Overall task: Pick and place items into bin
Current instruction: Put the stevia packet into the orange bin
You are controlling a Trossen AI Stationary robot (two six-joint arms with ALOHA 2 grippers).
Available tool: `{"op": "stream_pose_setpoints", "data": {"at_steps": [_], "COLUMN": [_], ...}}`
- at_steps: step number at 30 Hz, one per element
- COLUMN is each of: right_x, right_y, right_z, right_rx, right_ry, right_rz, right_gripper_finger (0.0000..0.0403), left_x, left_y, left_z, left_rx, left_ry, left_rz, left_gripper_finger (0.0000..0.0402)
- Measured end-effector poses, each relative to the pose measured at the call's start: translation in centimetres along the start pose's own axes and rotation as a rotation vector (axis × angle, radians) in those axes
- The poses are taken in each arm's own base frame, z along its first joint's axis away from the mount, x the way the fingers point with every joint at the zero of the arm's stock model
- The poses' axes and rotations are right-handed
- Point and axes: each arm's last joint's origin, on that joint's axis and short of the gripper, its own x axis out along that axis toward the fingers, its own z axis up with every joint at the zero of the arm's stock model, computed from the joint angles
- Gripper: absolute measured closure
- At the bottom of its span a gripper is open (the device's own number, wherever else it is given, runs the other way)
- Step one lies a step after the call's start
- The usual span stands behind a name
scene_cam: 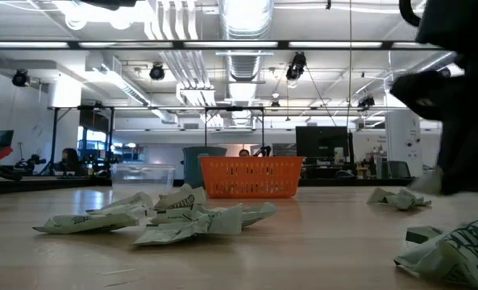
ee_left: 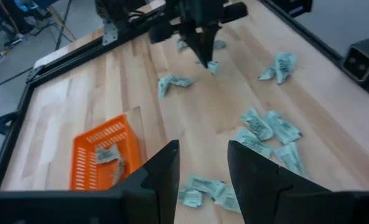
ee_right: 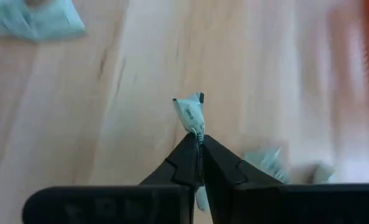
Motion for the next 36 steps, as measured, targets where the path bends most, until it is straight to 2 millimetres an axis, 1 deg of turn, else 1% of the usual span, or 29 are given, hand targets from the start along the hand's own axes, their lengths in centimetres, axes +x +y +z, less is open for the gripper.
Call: {"op": "stream_pose_setpoints", "data": {"at_steps": [5, 9, 14, 18, 21, 24, 29, 33, 36], "right_x": [-0.6, -0.8, -0.4, 0.2, 0.7, 1.2, 2.3, 2.9, 3.0], "right_y": [-0.6, -2.3, -6.1, -9.6, -12.0, -14.4, -18.2, -20.3, -21.3], "right_z": [2.5, 4.7, 7.3, 8.6, 9.1, 9.3, 8.9, 8.5, 8.5], "right_rx": [-0.117, -0.183, -0.172, -0.143, -0.122, -0.094, 0.002, 0.065, 0.097], "right_ry": [-0.074, -0.086, -0.045, -0.005, 0.020, 0.049, 0.079, 0.078, 0.059], "right_rz": [-0.097, -0.211, -0.296, -0.351, -0.381, -0.399, -0.313, -0.282, -0.273], "right_gripper_finger": [0.0390, 0.0390, 0.0390, 0.0390, 0.0390, 0.0390, 0.0390, 0.0390, 0.0390], "left_x": [0.5, 1.5, 3.0, 4.1, 4.7, 5.2, 5.6, 5.6, 5.5], "left_y": [-1.6, -3.5, -5.7, -7.2, -8.0, -8.5, -9.2, -9.7, -9.8], "left_z": [-0.3, -1.2, -2.3, -3.2, -3.7, -4.0, -4.5, -4.5, -4.4], "left_rx": [-0.010, -0.008, 0.003, 0.016, 0.016, 0.004, -0.002, 0.002, 0.000], "left_ry": [0.028, 0.080, 0.155, 0.206, 0.231, 0.249, 0.274, 0.264, 0.255], "left_rz": [-0.046, -0.083, -0.114, -0.126, -0.131, -0.131, -0.134, -0.145, -0.151], "left_gripper_finger": [0.0283, 0.0283, 0.0283, 0.0283, 0.0283, 0.0283, 0.0283, 0.0283, 0.0283]}}
